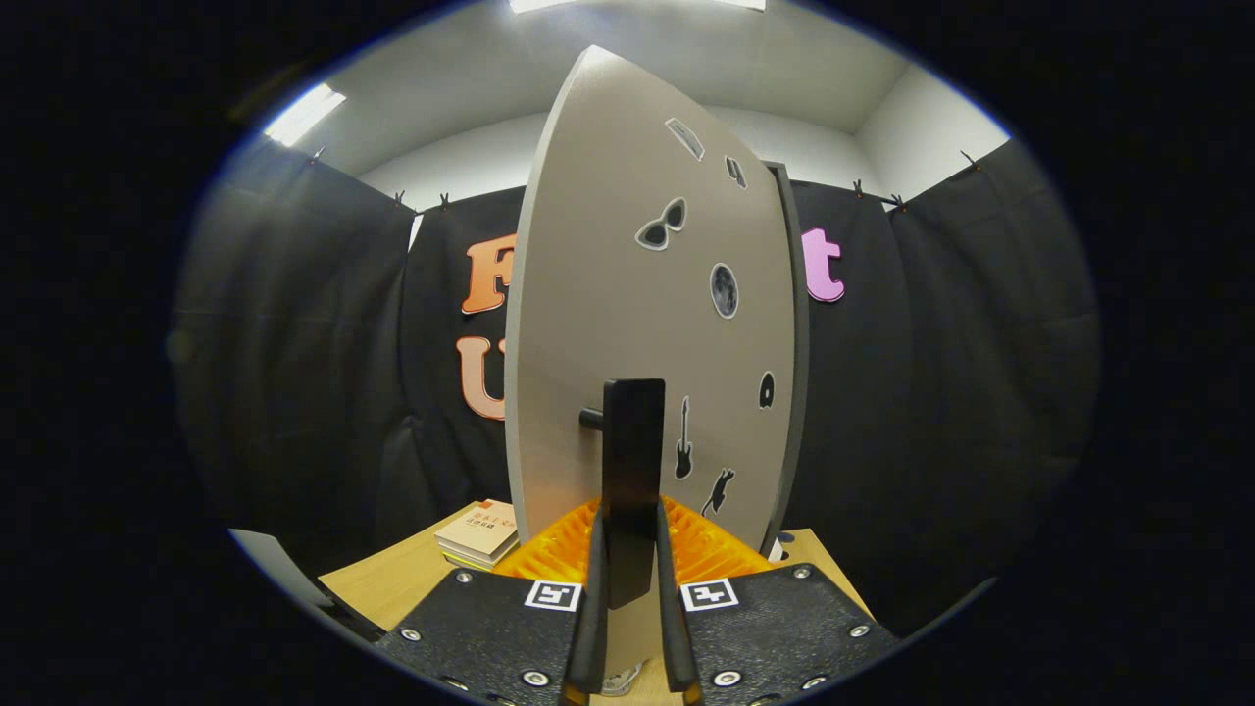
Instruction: Open the shoe cabinet door, grab the shoes and put them into the shoe cabinet, then close the shoe cabinet door.
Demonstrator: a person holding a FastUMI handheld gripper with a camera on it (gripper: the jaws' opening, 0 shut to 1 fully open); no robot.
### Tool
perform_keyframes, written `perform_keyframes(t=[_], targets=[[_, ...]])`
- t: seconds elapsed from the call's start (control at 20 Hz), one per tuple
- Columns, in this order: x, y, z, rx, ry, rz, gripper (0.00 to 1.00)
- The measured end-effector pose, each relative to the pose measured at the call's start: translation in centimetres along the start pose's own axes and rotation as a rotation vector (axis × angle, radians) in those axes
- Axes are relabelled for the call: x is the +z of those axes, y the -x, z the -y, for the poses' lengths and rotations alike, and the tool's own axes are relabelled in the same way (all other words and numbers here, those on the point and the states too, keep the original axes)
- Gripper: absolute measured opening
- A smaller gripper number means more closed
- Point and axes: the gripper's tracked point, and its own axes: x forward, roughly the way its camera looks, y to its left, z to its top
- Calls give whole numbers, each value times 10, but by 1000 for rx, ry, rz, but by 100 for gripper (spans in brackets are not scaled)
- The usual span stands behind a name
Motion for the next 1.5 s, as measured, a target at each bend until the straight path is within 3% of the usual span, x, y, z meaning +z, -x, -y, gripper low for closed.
perform_keyframes(t=[0.45,1.1,1.5], targets=[[-4,33,62,-13,-59,-1,20],[-15,55,131,-96,-63,-17,20],[-18,68,173,-264,-85,-30,12]])
